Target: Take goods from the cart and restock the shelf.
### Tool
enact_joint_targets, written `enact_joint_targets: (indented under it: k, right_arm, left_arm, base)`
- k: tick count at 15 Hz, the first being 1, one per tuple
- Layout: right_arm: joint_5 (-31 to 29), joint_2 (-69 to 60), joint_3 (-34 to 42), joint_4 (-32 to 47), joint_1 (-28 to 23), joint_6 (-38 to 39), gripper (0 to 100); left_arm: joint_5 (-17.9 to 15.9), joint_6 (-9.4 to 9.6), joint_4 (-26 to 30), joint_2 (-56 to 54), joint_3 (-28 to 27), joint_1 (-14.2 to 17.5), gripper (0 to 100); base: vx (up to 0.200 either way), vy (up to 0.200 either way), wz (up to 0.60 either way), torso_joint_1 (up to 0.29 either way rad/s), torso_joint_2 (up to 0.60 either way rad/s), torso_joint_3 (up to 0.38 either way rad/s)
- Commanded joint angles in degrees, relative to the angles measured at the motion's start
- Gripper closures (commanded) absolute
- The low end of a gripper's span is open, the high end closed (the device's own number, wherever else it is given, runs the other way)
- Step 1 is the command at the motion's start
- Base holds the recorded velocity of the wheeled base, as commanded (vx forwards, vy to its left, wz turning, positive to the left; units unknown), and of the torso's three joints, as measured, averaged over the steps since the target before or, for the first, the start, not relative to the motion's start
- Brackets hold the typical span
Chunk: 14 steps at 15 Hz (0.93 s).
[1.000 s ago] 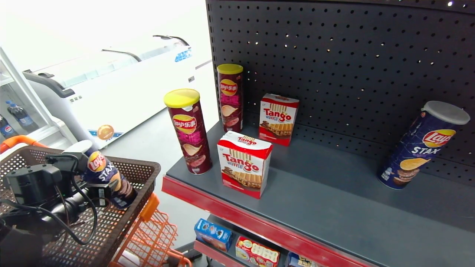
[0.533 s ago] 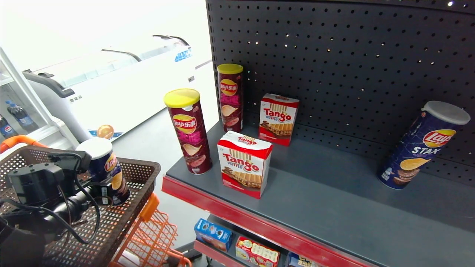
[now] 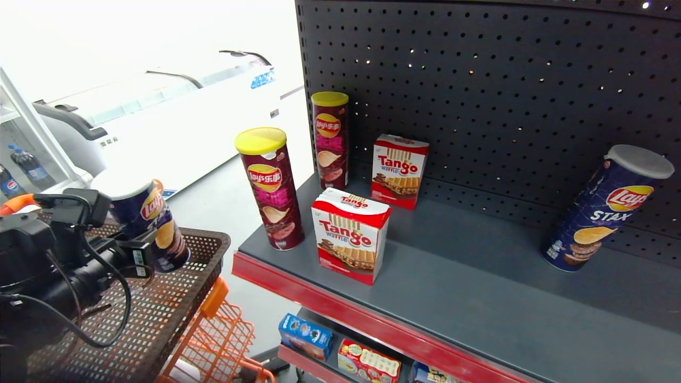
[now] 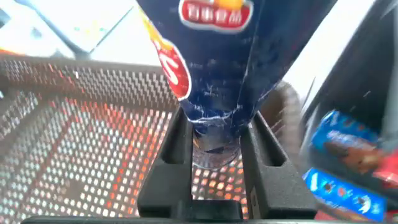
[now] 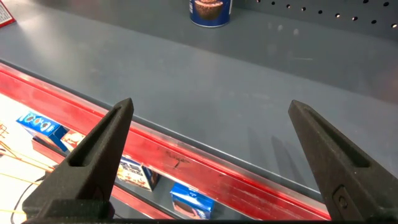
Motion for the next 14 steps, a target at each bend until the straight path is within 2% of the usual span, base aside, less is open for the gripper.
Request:
enact_joint_targets:
  k: [1, 2, 4, 6, 7, 8, 10, 13, 14]
  right_arm:
    - [0.04, 0.07, 0.0, -0.01, 0.0, 0.02, 0]
    - [0.04, 0.07, 0.0, -0.01, 0.0, 0.02, 0]
    - [0.04, 0.07, 0.0, -0.01, 0.0, 0.02, 0]
    - [0.04, 0.07, 0.0, -0.01, 0.0, 0.02, 0]
    - [0.04, 0.07, 0.0, -0.01, 0.0, 0.02, 0]
    - [0.04, 0.07, 0.0, -0.01, 0.0, 0.02, 0]
    - [0.04, 0.07, 0.0, -0.01, 0.0, 0.02, 0]
    - [0.04, 0.07, 0.0, -0.01, 0.0, 0.02, 0]
    - [0.04, 0.07, 0.0, -0.01, 0.0, 0.02, 0]
  left_arm:
    - [0.01, -0.31, 3.4, -11.84, -0.77, -4.96, 100]
    - [0.1, -0.57, 7.71, -15.71, -1.91, -6.72, 100]
    - [-0.95, -0.22, 14.65, -21.69, -2.44, -7.33, 100]
    - [-2.36, -0.31, 18.52, -26.61, -2.35, -13.75, 100]
    - [-2.01, -0.31, 20.02, -28.28, -2.17, -16.3, 100]
    - [-1.92, -0.31, 20.37, -30.65, -1.29, -17.35, 100]
    - [-2.8, -0.49, 24.67, -35.05, -0.5, -23.33, 100]
    - [-2.97, -0.05, 27.93, -37.42, 0.03, -25.7, 100]
    - [-2.89, -0.22, 28.81, -37.68, -1.03, -27.99, 100]
  base:
    - [0.0, 0.0, 0.0, 0.0, 0.0, 0.0]
    - [0.0, 0.0, 0.0, 0.0, 0.0, 0.0]
    - [0.0, 0.0, 0.0, 0.0, 0.0, 0.0]
    - [0.0, 0.0, 0.0, 0.0, 0.0, 0.0]
    - [0.0, 0.0, 0.0, 0.0, 0.0, 0.0]
    - [0.0, 0.0, 0.0, 0.0, 0.0, 0.0]
    - [0.0, 0.0, 0.0, 0.0, 0.0, 0.0]
    - [0.0, 0.0, 0.0, 0.0, 0.0, 0.0]
    - [0.0, 0.0, 0.0, 0.0, 0.0, 0.0]
